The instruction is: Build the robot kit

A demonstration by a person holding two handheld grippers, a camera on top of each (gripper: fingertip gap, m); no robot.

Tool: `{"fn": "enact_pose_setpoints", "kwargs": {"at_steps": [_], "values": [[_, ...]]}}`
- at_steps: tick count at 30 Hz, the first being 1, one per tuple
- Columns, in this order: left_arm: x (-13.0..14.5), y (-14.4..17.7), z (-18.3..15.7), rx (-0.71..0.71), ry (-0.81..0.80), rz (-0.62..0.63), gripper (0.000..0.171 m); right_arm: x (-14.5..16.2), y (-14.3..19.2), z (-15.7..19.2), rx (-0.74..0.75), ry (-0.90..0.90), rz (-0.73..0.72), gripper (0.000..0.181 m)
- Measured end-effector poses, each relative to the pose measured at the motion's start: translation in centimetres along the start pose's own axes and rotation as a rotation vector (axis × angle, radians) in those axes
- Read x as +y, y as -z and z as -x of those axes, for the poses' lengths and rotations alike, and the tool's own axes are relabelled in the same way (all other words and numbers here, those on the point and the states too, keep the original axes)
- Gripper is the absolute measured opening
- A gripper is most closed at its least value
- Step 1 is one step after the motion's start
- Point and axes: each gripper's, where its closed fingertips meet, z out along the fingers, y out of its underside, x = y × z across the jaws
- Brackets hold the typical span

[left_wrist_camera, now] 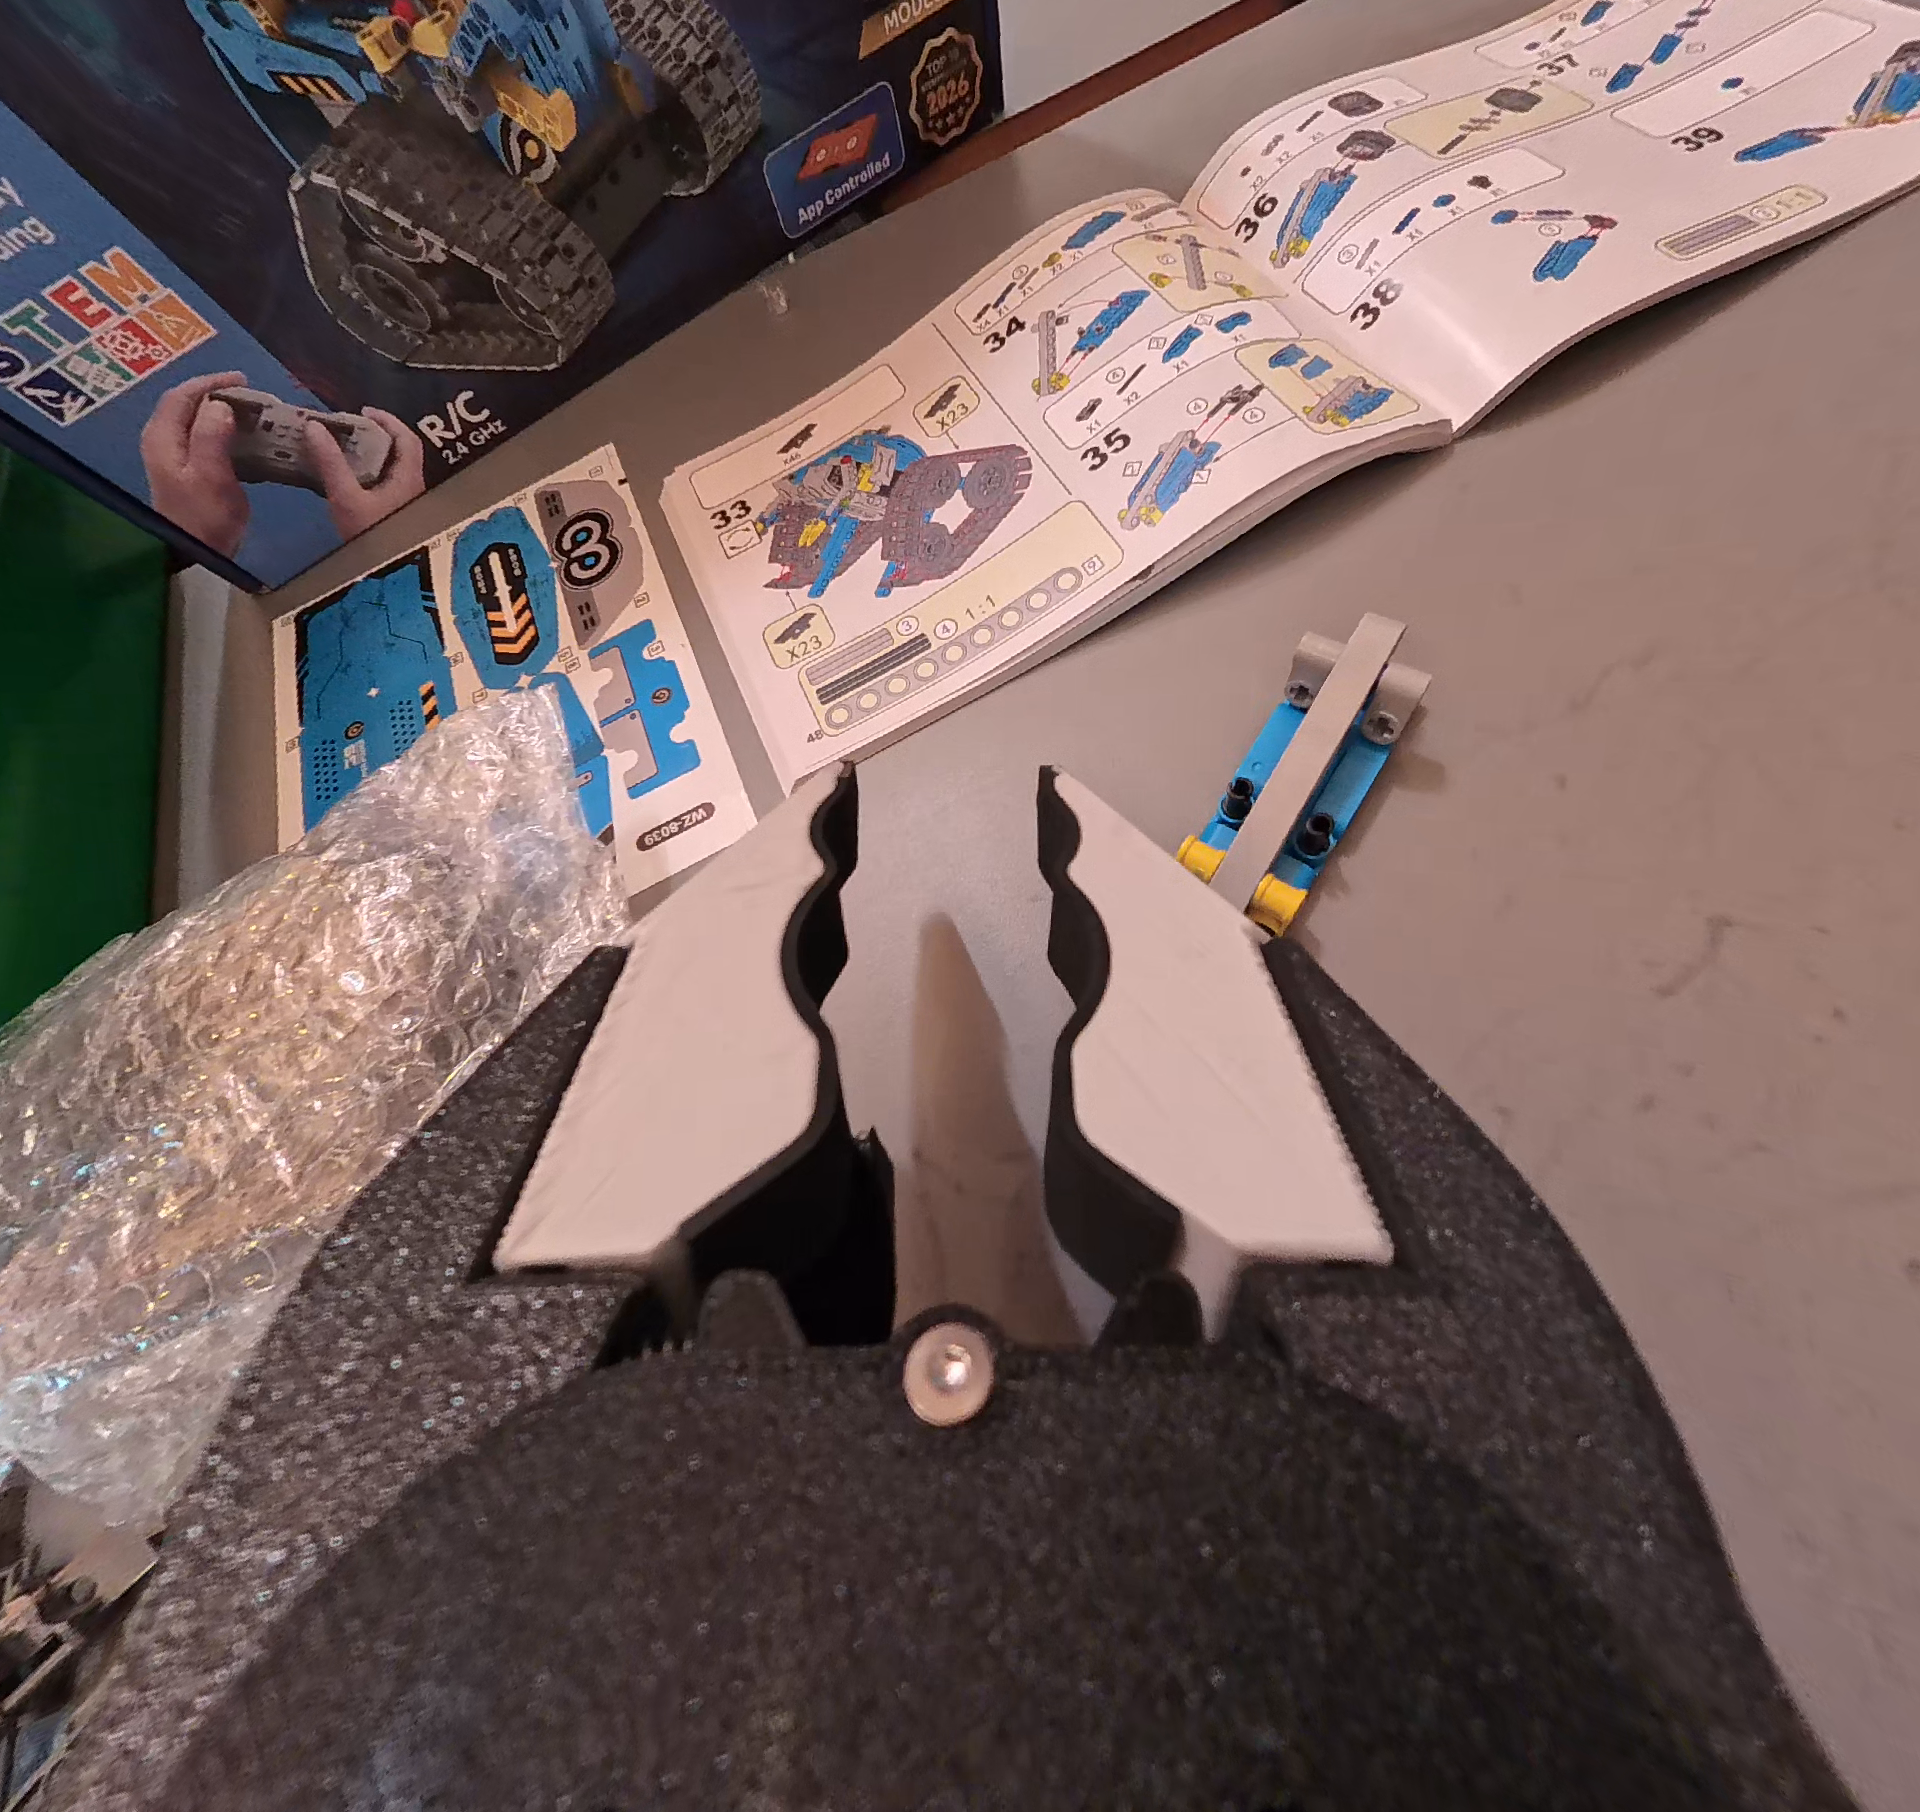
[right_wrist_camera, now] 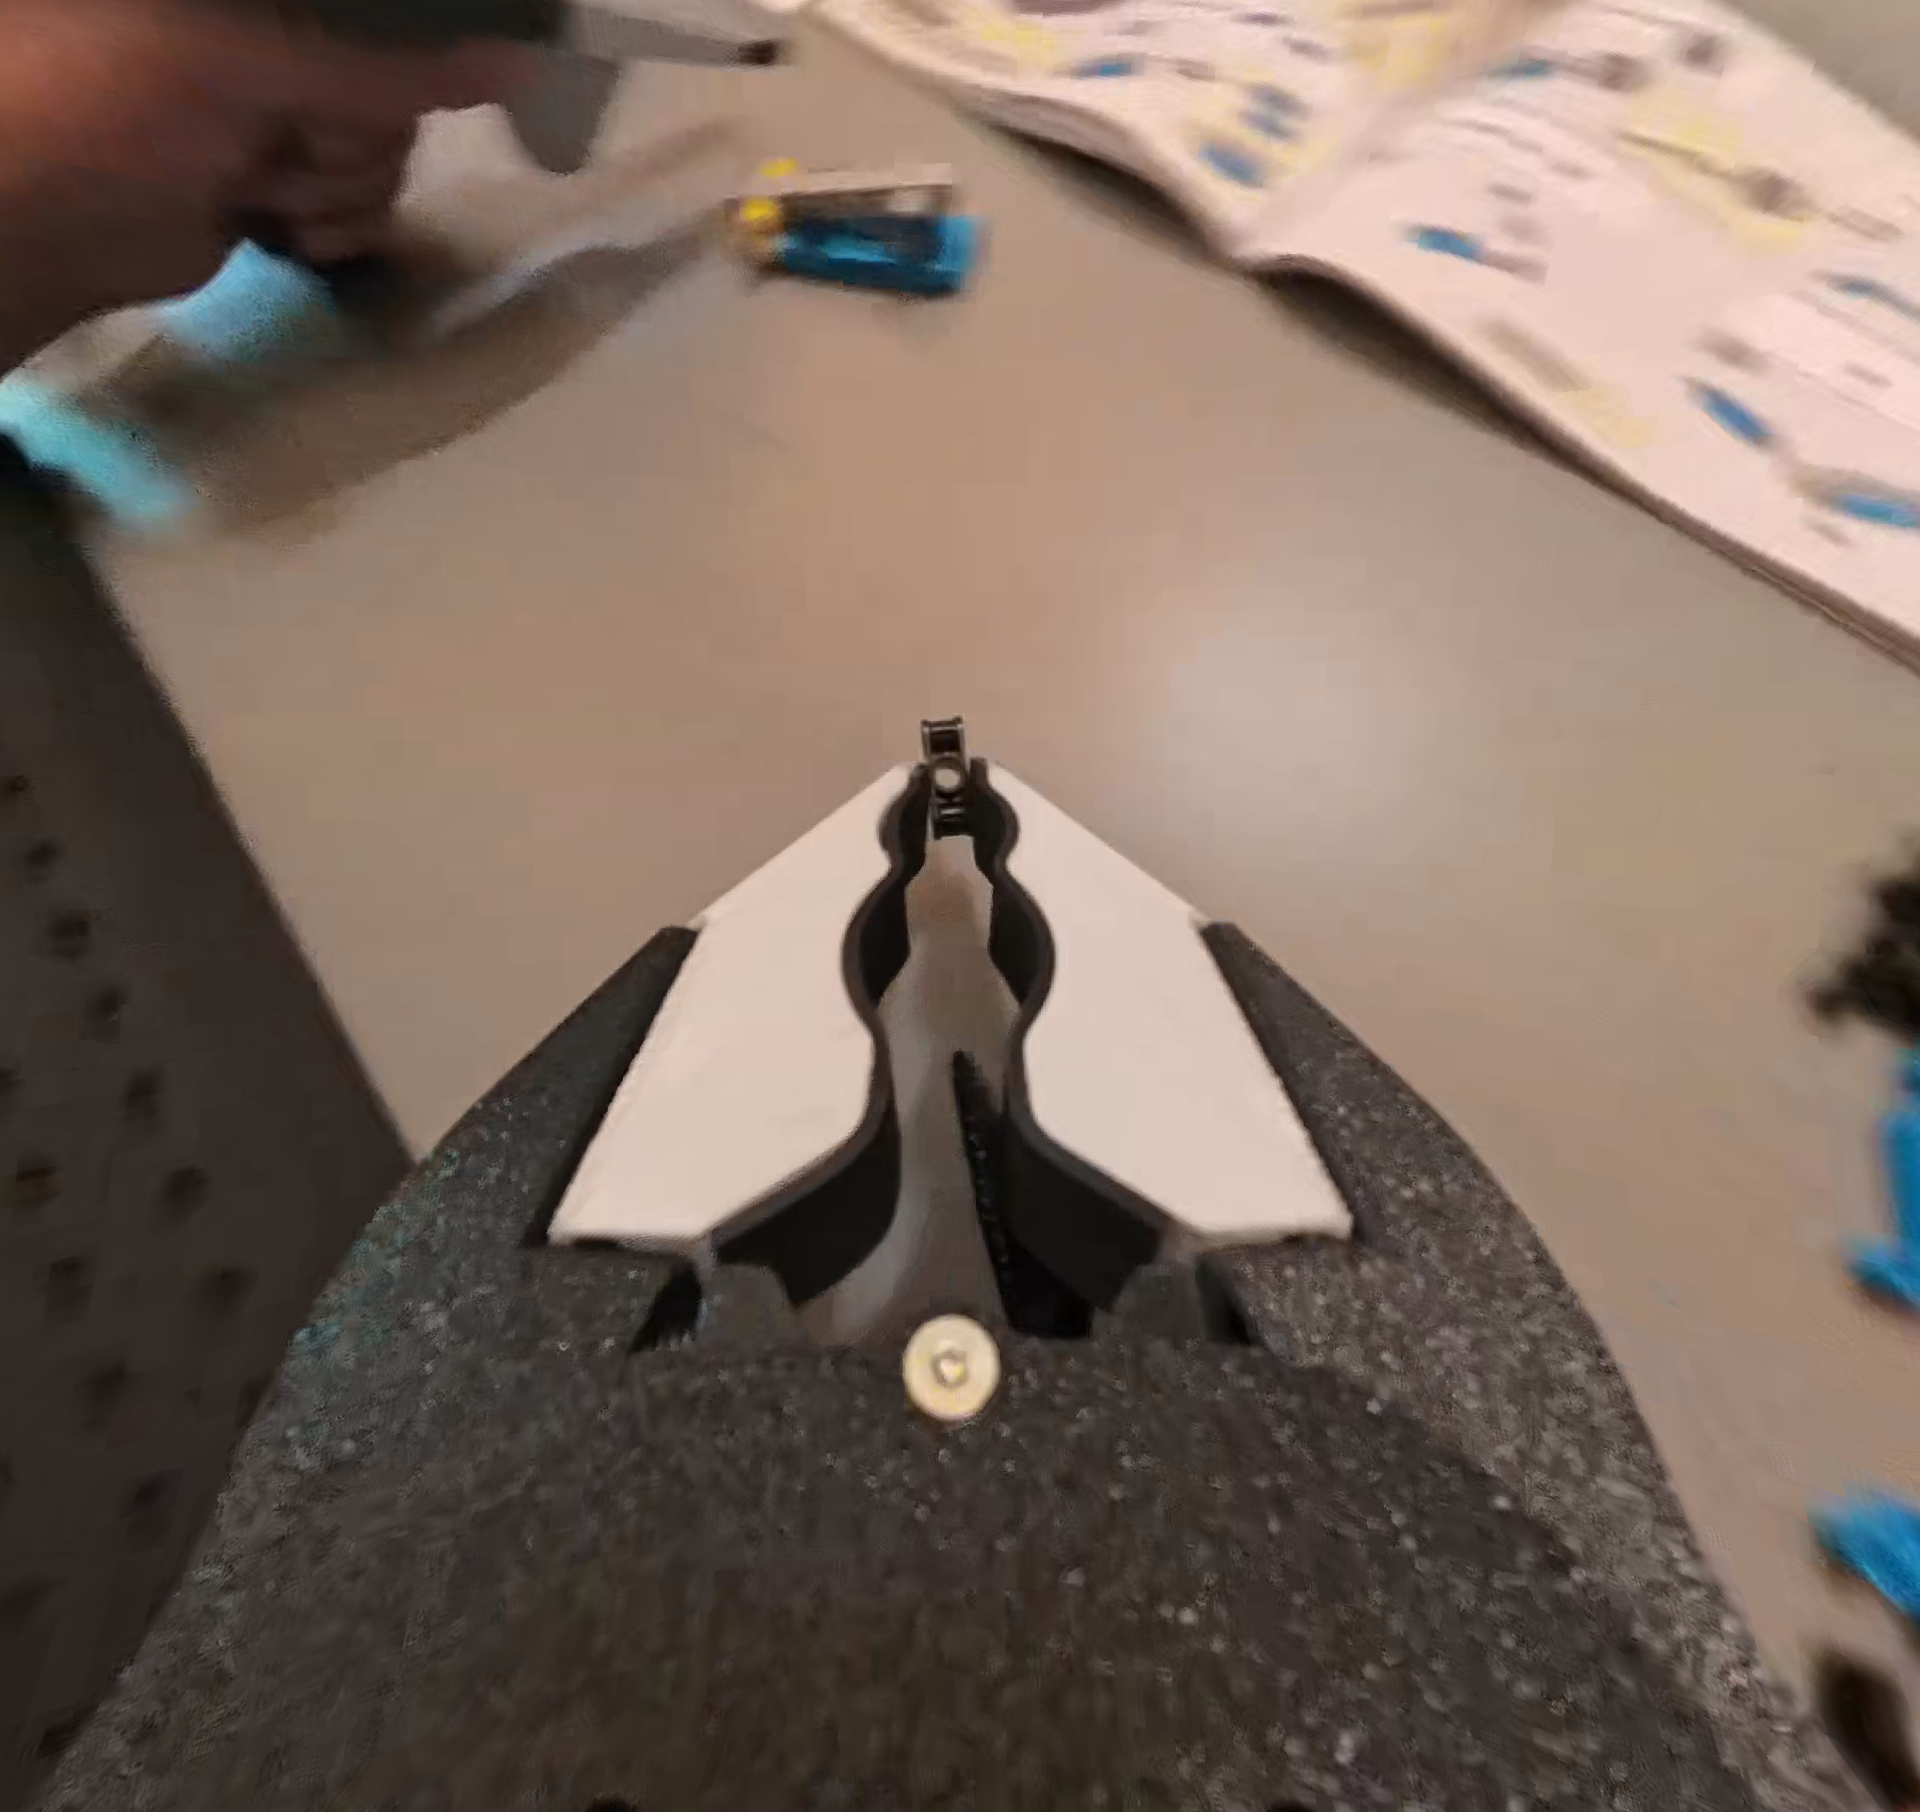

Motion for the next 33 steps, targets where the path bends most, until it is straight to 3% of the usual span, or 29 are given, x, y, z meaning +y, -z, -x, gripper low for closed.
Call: {"fn": "enact_pose_setpoints", "kwargs": {"at_steps": [4, 10, 11, 14, 17, 23, 27, 33], "values": [[0.0, 0.1, 0.1, -0.007, -0.005, -0.003, 0.034, 0.5, -3.8, 4.3, -0.014, 0.164, 0.092, 0.008], [0.0, 0.2, 0.3, -0.004, 0.020, -0.008, 0.034, 0.7, -3.8, 3.8, -0.026, 0.089, 0.085, 0.010], [0.0, 0.2, 0.3, -0.004, 0.017, -0.006, 0.034, 0.7, -3.6, 3.3, 0.004, 0.093, 0.084, 0.021], [0.0, 0.2, 0.2, -0.005, 0.012, -0.006, 0.034, 0.5, -0.5, 1.6, 0.050, 0.079, 0.053, 0.030], [-0.1, 0.2, 0.3, -0.002, 0.023, -0.014, 0.034, 0.2, 6.3, -2.7, 0.163, -0.076, -0.084, 0.029], [0.1, 0.0, 0.2, 0.007, 0.021, 0.005, 0.034, 11.1, 15.7, -10.9, 0.464, -0.335, 0.036, 0.019], [0.0, 0.1, 0.3, 0.001, 0.025, -0.004, 0.034, 13.4, 17.3, -10.9, 0.486, -0.300, 0.087, 0.020], [-0.1, 0.0, 0.2, -0.009, 0.010, -0.005, 0.034, 11.6, 14.7, -9.5, 0.397, -0.203, 0.103, 0.029]]}}
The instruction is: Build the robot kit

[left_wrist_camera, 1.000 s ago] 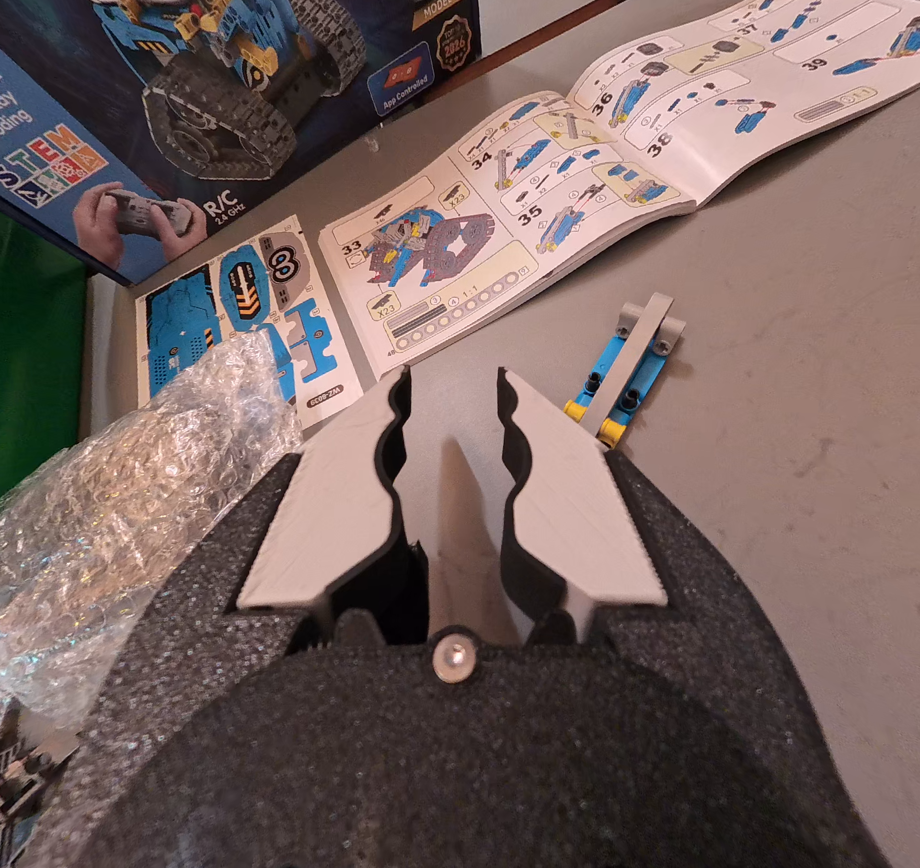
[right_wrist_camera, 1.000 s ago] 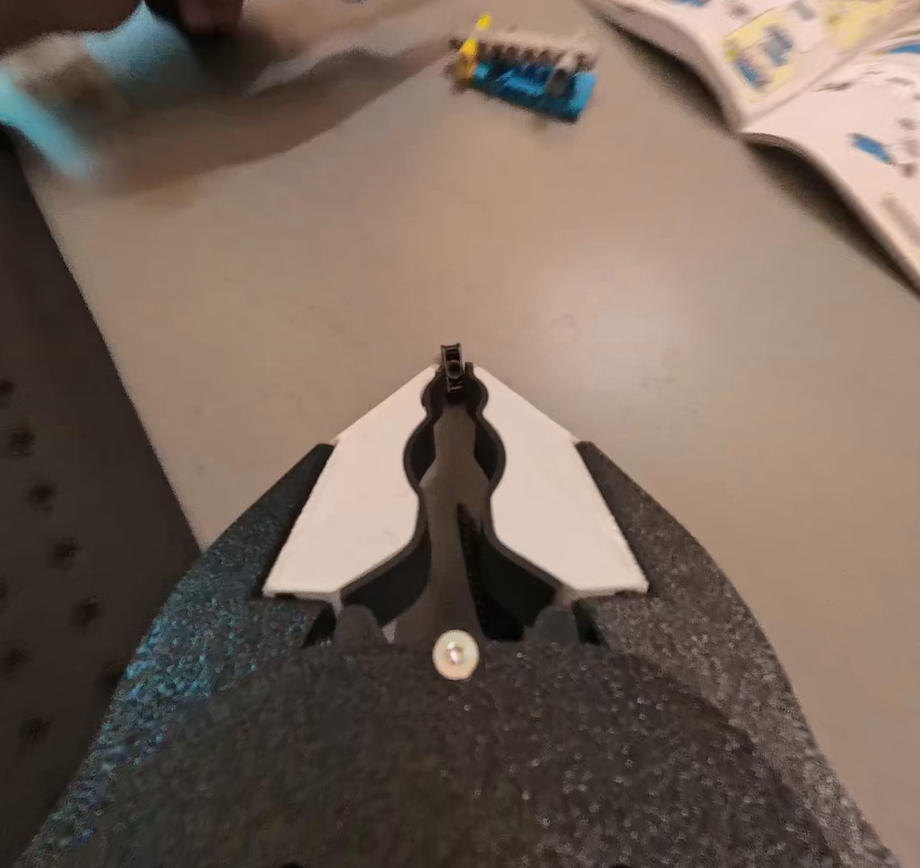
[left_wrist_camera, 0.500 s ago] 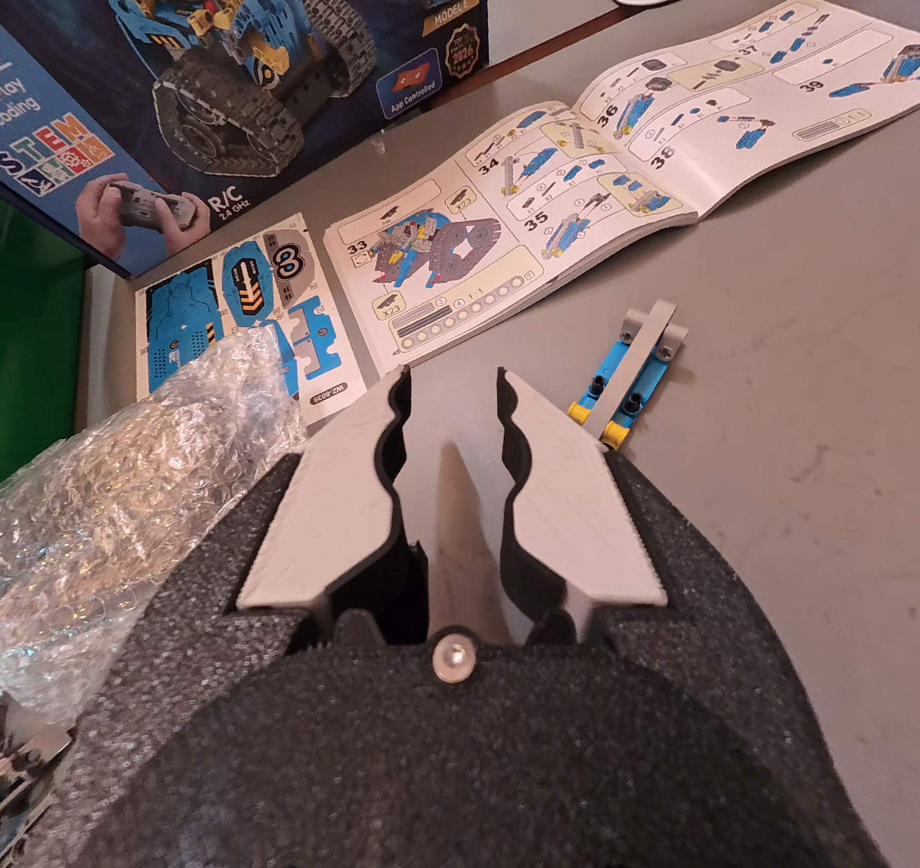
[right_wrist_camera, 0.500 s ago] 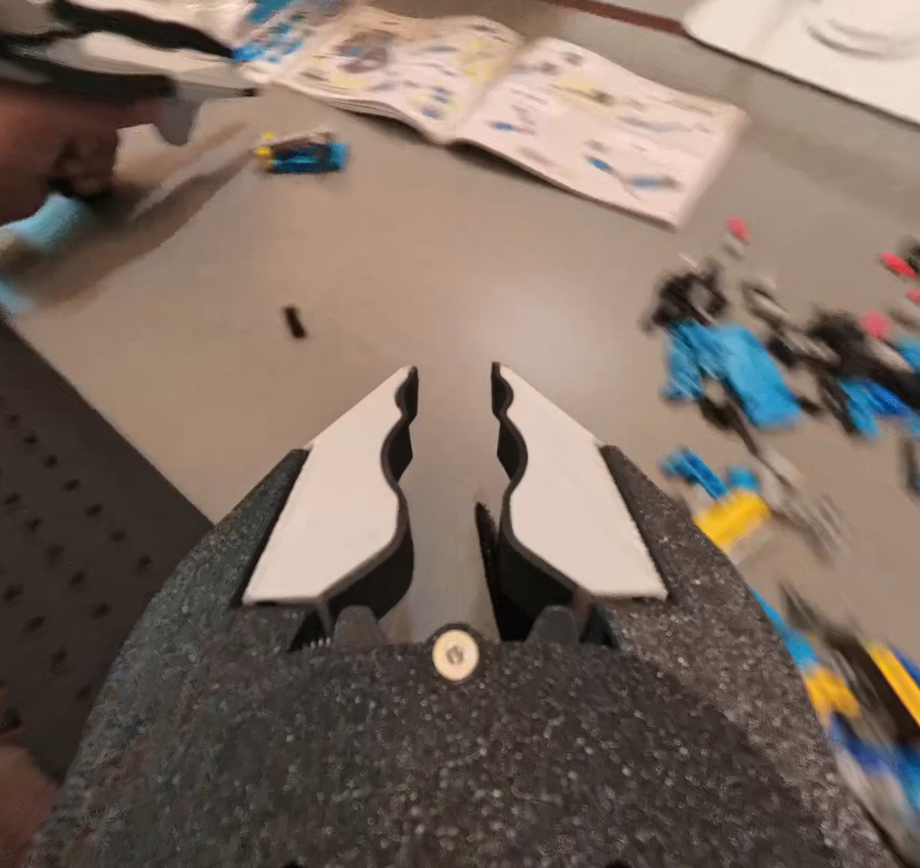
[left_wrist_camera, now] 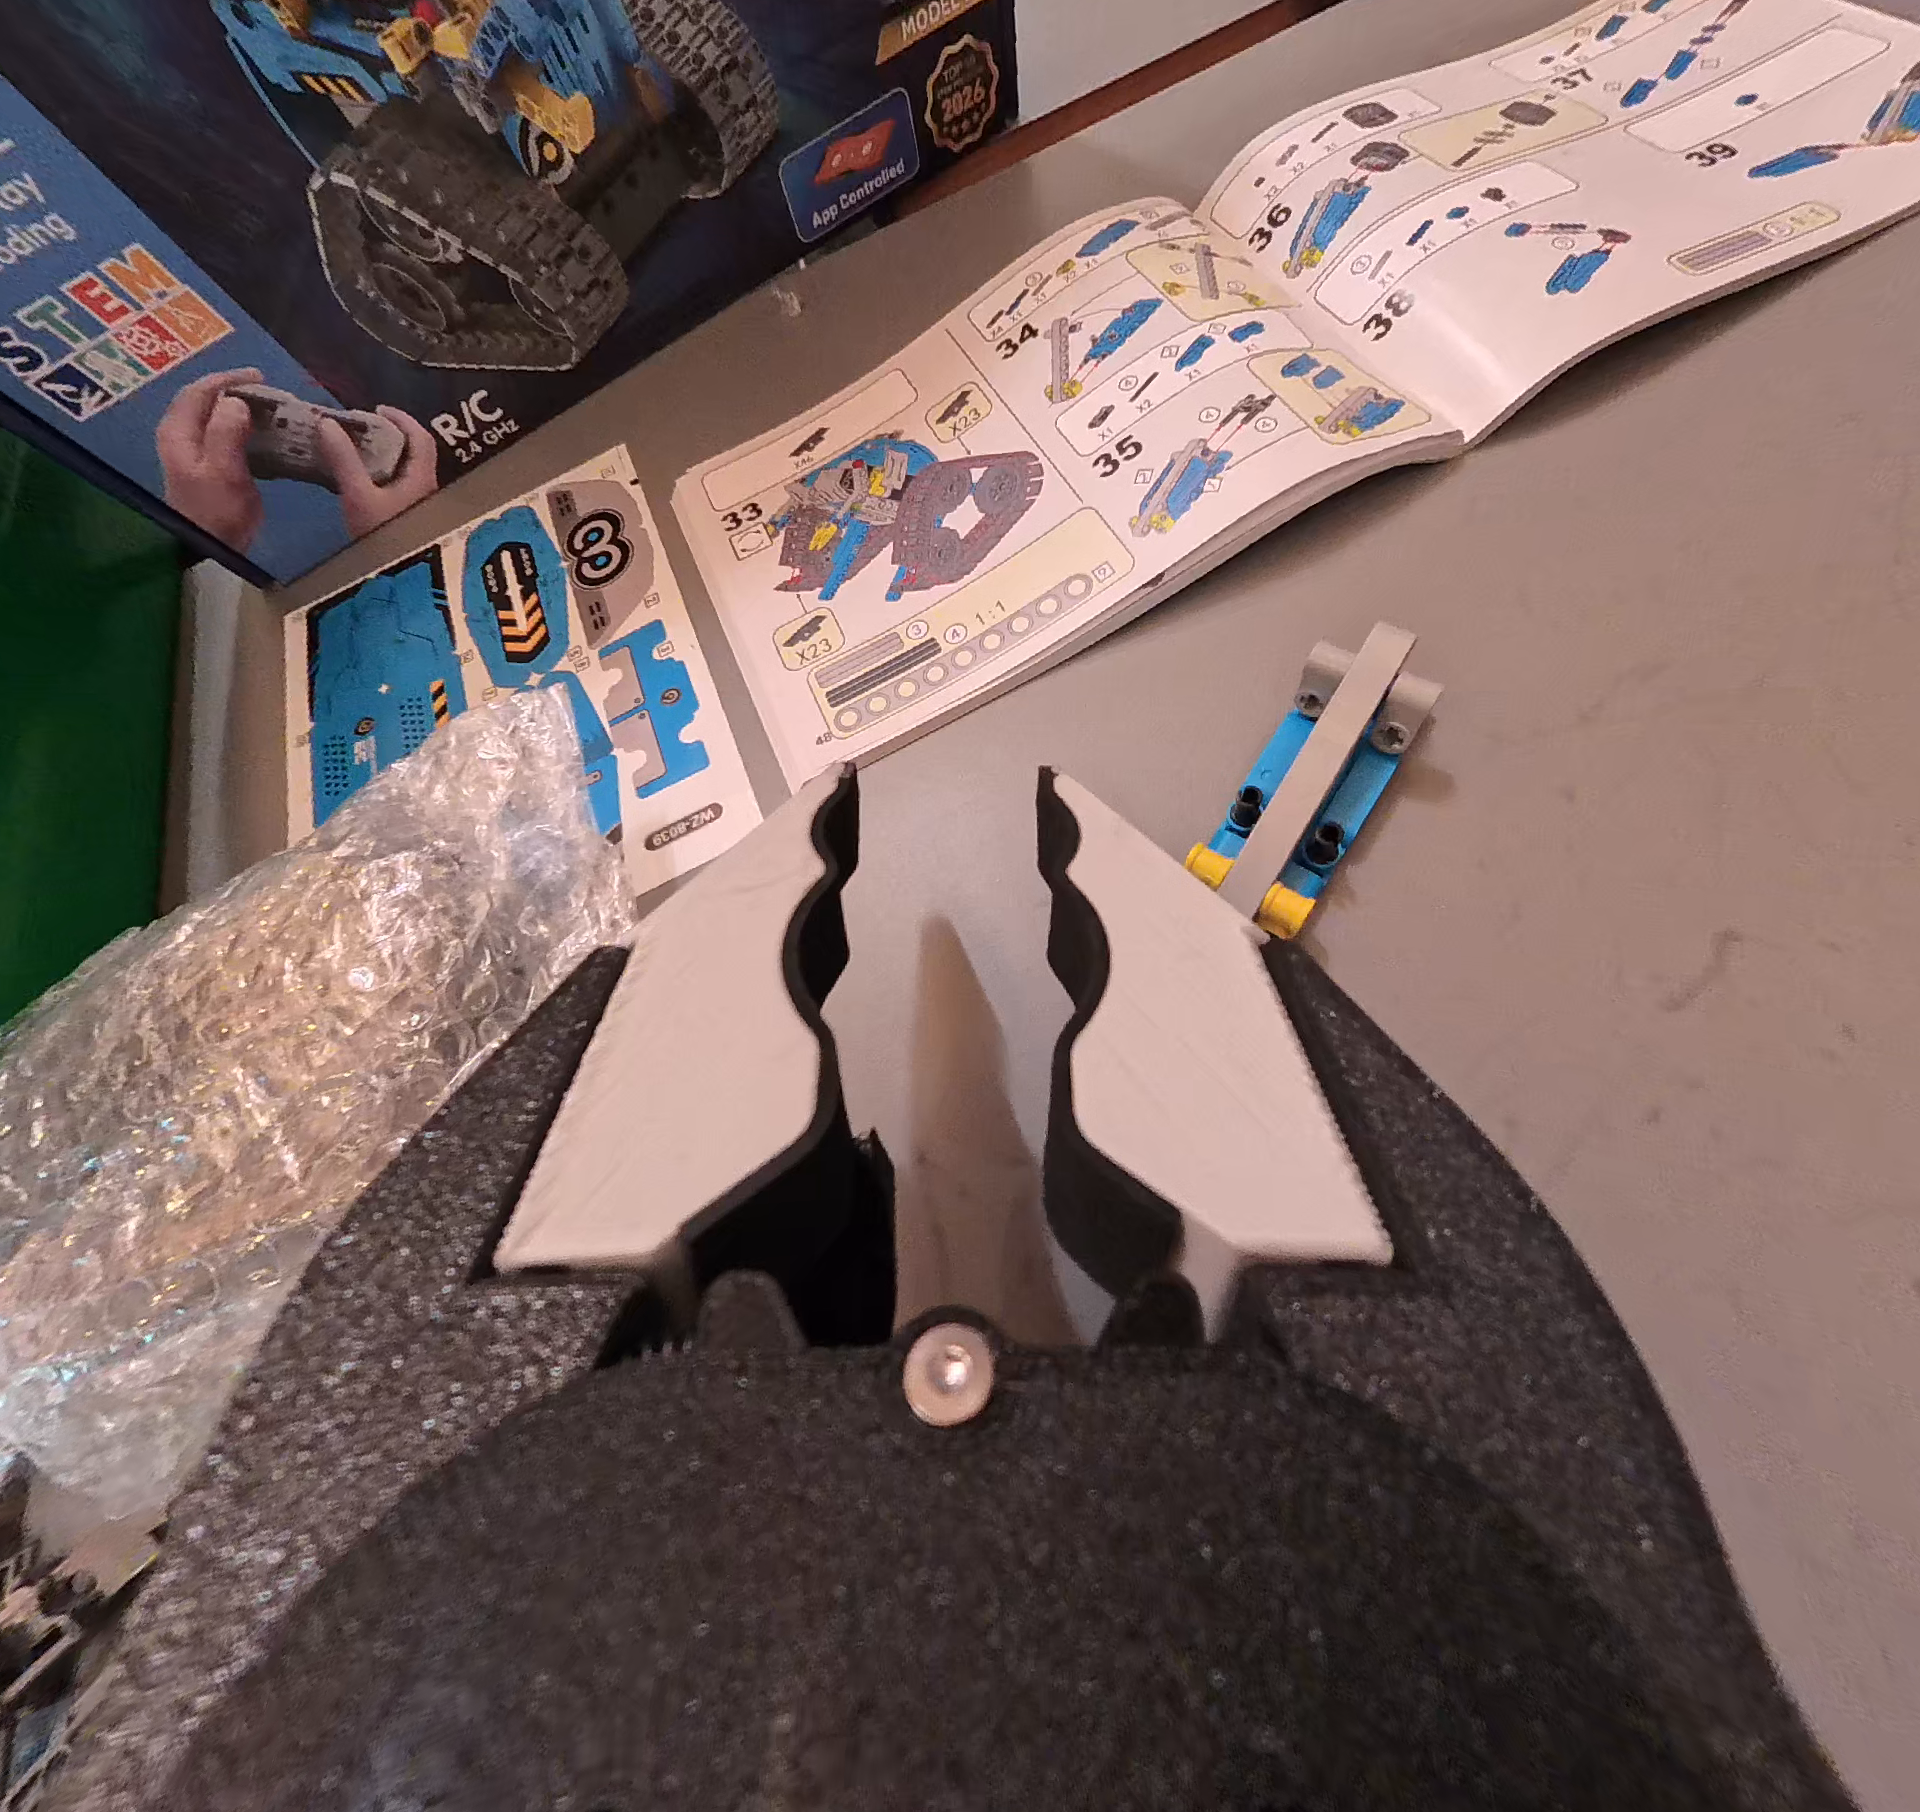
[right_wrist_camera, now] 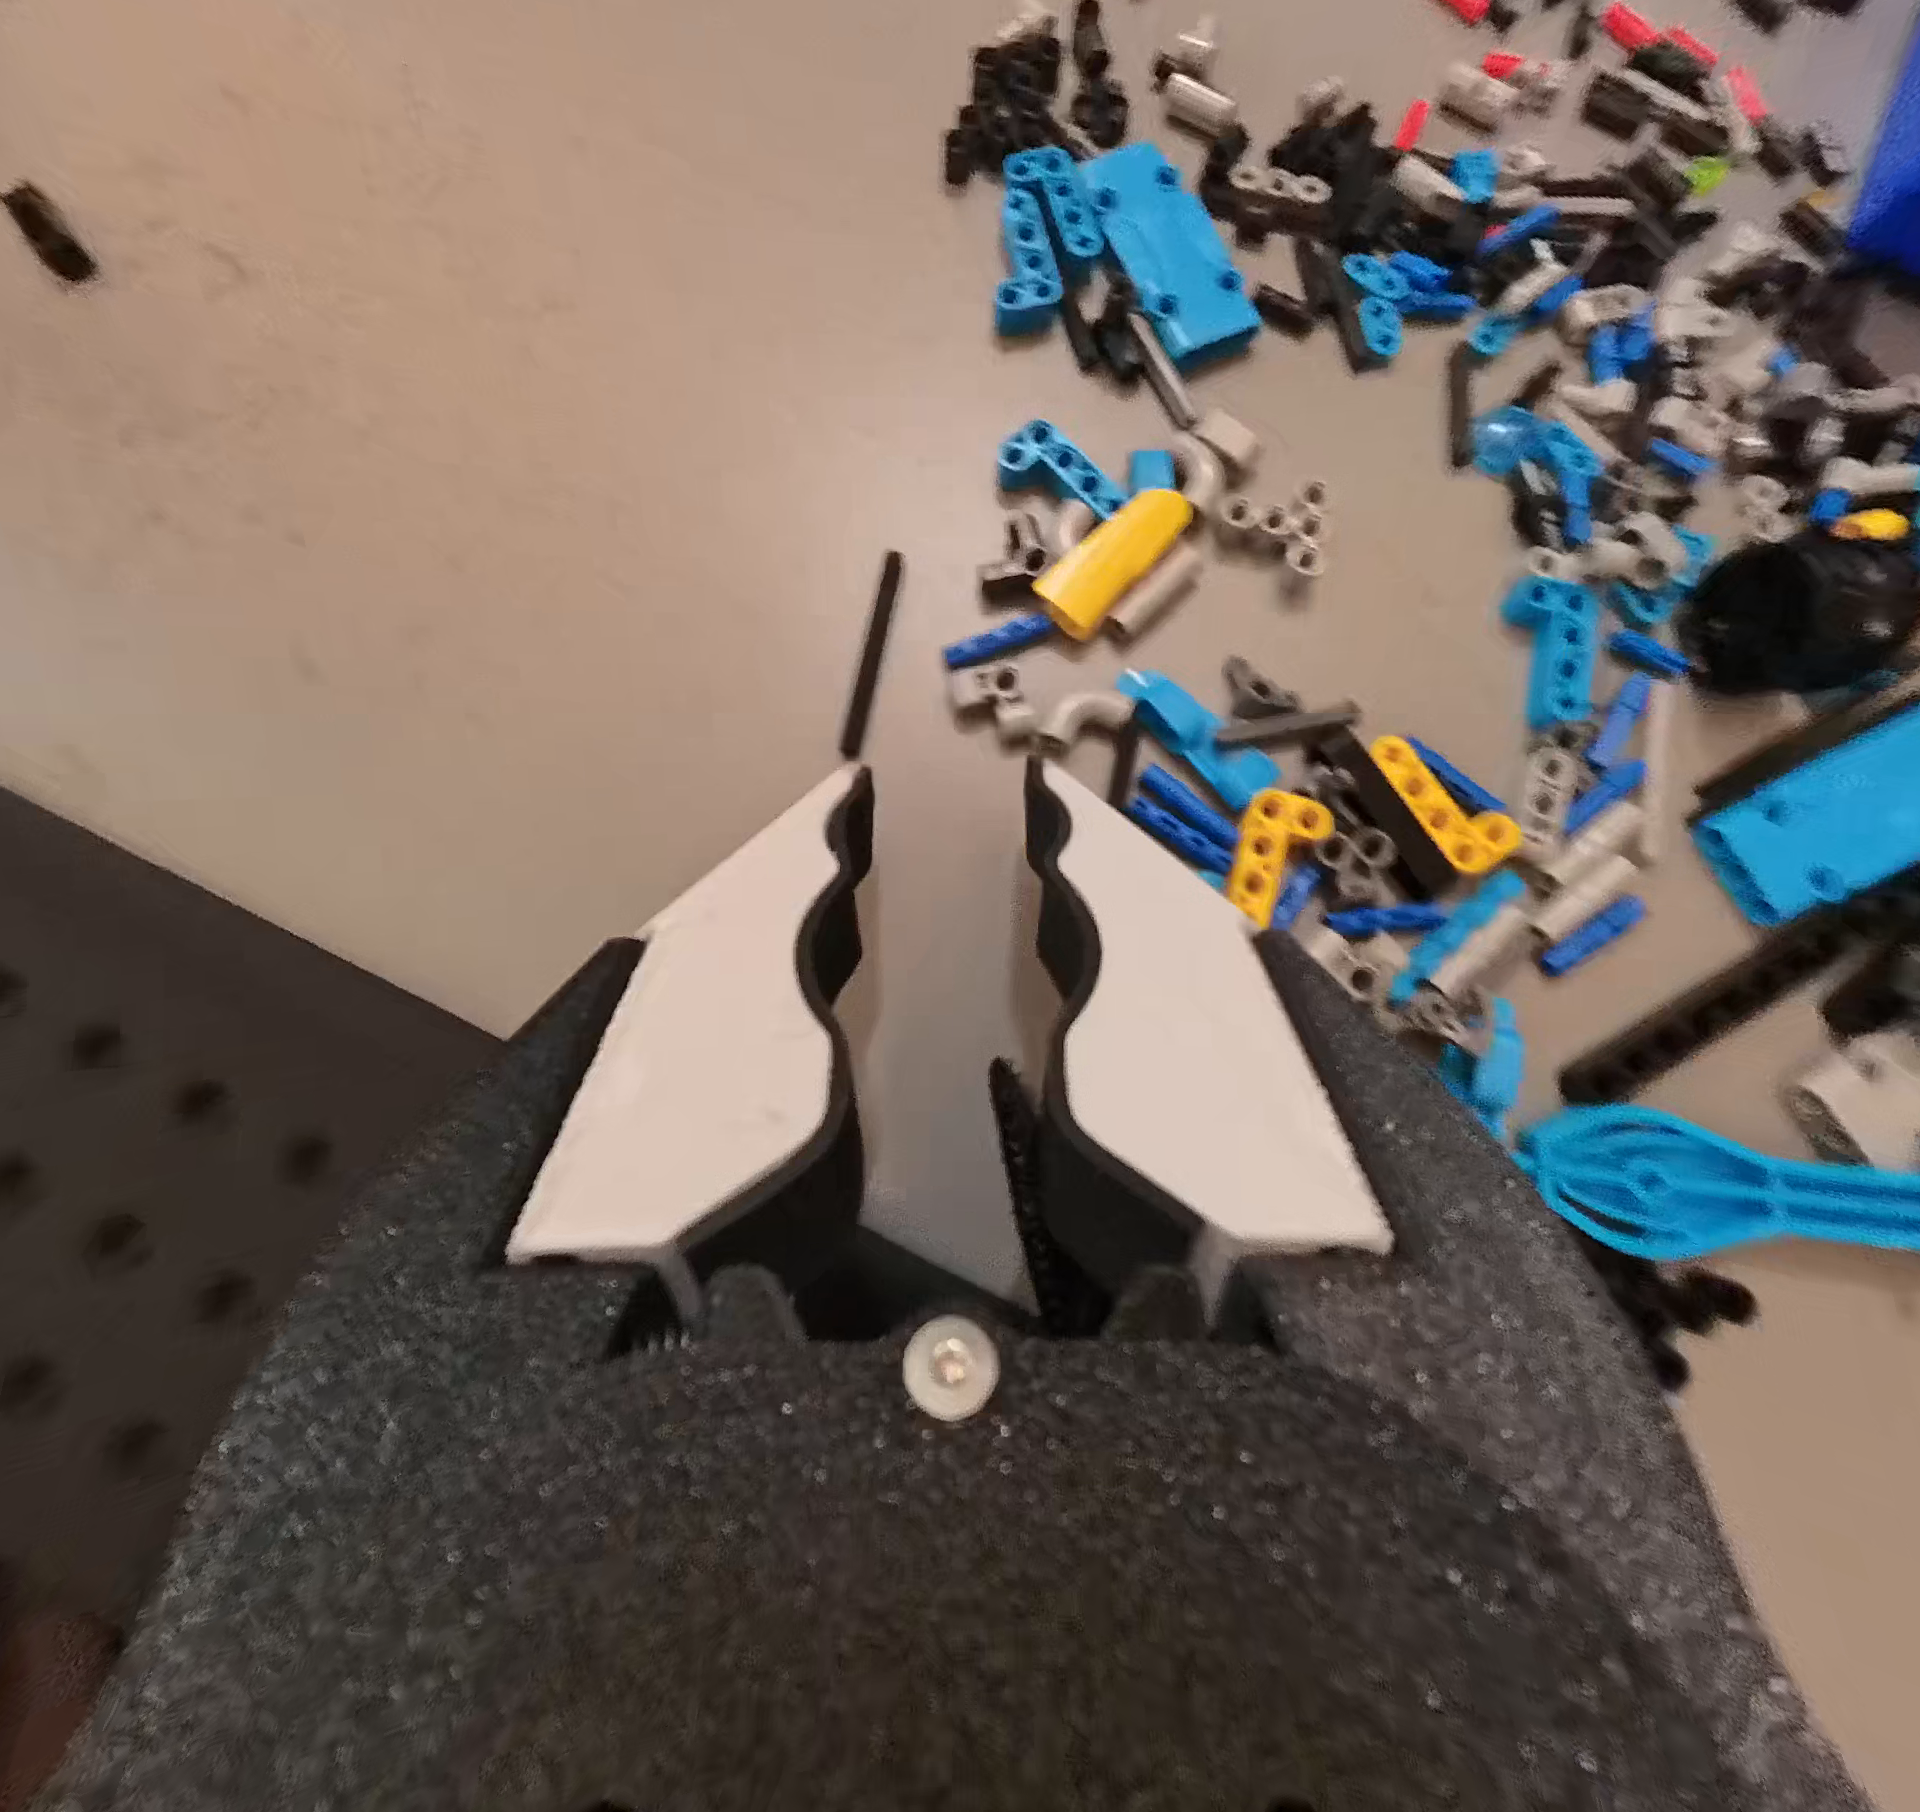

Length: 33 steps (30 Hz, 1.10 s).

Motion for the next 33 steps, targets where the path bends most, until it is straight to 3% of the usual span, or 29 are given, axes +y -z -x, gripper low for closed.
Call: {"fn": "enact_pose_setpoints", "kwargs": {"at_steps": [5, 10, 14, 19, 27, 33], "values": [[0.0, 0.2, -0.1, -0.009, -0.013, -0.005, 0.033, -0.6, -0.8, 1.5, -0.029, 0.021, 0.015, 0.028], [0.0, 0.3, -0.2, -0.013, -0.022, -0.005, 0.033, 0.5, 1.0, -2.0, 0.059, -0.033, 0.042, 0.019], [0.2, 0.1, -0.3, -0.013, -0.030, 0.007, 0.033, 1.2, 0.9, -2.7, 0.047, -0.055, 0.063, 0.016], [0.3, 0.0, -0.5, -0.025, -0.058, 0.015, 0.033, 0.9, -0.3, -2.0, 0.018, -0.048, 0.069, 0.015], [0.7, -0.2, -0.9, -0.044, -0.112, 0.038, 0.033, -0.5, -1.9, 2.2, -0.117, -0.005, 0.077, 0.008], [0.8, -0.4, -1.0, -0.039, -0.124, 0.049, 0.033, -0.8, -1.3, 1.6, -0.083, -0.021, 0.075, 0.009]]}}
